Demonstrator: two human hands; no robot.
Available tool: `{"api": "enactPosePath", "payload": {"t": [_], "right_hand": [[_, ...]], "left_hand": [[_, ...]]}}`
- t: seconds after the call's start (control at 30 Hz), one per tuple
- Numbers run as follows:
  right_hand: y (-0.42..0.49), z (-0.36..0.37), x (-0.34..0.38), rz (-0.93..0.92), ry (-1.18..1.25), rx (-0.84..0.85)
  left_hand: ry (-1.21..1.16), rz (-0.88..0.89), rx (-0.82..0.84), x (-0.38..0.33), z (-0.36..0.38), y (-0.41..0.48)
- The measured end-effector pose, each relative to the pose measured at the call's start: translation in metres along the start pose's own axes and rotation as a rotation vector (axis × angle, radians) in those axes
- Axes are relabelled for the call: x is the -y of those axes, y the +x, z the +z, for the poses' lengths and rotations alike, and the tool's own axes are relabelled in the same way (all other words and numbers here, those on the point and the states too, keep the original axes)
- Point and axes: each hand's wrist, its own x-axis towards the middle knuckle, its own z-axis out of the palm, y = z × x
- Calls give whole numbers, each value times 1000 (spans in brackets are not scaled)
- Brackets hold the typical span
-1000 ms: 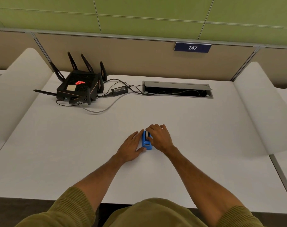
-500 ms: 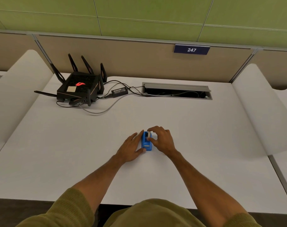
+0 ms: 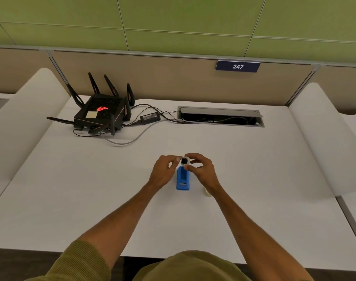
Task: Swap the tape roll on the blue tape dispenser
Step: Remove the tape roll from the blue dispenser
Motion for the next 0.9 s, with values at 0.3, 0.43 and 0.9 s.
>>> {"api": "enactPosePath", "payload": {"t": [0.3,0.43,0.9], "right_hand": [[-2,-1,2,-20,-58,33],[-6,-2,-1,-28,-61,40],[0,-7,2,-57,-58,142]], "left_hand": [[-511,-252,175,-6,5,10],[-681,-323,254,-4,4,9],[-744,-409,282,-5,8,12]]}}
